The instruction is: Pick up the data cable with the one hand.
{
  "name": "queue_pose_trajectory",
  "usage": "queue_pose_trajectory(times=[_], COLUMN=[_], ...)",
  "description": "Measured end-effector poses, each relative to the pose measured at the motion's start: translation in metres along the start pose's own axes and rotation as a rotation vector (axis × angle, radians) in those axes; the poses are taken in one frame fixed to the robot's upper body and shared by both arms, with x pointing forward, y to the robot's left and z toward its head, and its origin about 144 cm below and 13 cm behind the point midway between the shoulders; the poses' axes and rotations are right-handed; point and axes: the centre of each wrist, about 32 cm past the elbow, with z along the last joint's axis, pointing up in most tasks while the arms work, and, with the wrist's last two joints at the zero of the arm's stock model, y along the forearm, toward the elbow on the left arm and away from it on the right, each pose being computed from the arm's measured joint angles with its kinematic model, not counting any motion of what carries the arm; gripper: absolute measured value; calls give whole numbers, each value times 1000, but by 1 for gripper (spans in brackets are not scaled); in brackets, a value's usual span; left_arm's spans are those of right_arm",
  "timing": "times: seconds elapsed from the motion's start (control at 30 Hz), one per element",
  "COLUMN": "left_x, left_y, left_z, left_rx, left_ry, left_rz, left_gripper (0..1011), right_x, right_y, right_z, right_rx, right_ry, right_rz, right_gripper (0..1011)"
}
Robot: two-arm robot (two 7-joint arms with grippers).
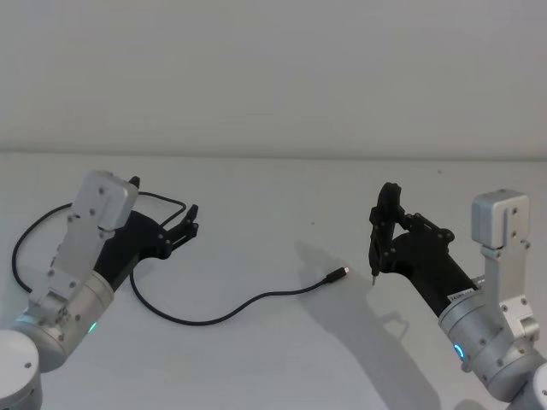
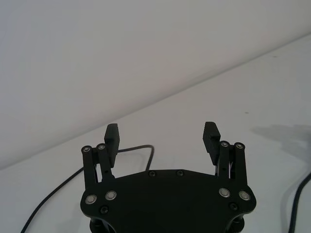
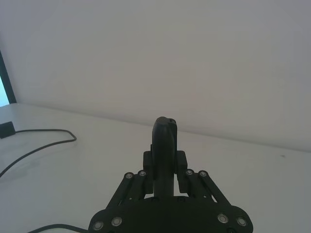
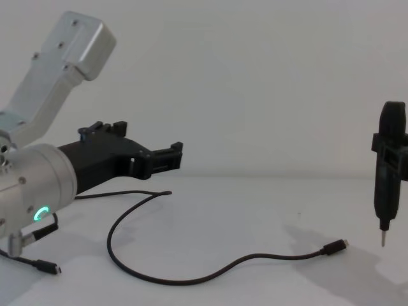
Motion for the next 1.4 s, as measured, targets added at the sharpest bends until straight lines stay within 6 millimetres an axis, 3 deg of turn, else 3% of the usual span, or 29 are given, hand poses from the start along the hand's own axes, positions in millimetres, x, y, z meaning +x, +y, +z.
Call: queue_pose_trajectory(times=[1.4], left_x=[-1], left_y=[4], left_z=[-2], left_rx=[-2], left_ry=[4], left_rz=[32], left_gripper=[1001], right_x=[0], right_y=[0], right_z=[0], right_rx=[0], right_ry=[0], right_rz=[0], right_gripper=[274])
